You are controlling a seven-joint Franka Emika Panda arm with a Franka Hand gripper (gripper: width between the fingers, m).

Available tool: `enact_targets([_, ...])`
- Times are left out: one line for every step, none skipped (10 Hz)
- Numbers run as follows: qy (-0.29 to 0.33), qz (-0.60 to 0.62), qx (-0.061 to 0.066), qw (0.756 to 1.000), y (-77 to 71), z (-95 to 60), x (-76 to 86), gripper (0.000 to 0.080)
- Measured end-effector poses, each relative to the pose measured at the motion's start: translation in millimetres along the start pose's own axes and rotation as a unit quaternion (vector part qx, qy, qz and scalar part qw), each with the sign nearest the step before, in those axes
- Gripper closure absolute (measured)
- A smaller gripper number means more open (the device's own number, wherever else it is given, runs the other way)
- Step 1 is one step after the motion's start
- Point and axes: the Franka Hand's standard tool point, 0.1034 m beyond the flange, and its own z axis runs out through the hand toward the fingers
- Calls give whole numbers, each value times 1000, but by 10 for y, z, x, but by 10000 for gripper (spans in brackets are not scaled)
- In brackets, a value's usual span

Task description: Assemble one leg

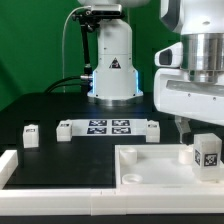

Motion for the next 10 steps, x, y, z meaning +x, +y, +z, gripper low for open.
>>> enact_targets([0, -32, 1, 999, -15, -7, -7, 152])
enact_targets([3, -120, -1, 993, -29, -19, 7, 152])
enact_targets([4, -200, -3, 980, -52, -28, 27, 150])
enact_targets([3, -260, -5, 966, -62, -16, 56, 150])
enact_targets([4, -321, -7, 947, -63, -3, 62, 150])
enact_targets([5, -352, -9, 936, -64, -2, 59, 150])
enact_targets([8, -410, -13, 912, -63, -4, 67, 150])
enact_targets([11, -451, -16, 892, -61, -1, 67, 150])
enact_targets([15, -488, -18, 873, -65, -2, 77, 150])
enact_targets([15, -487, -18, 873, -62, -1, 81, 150])
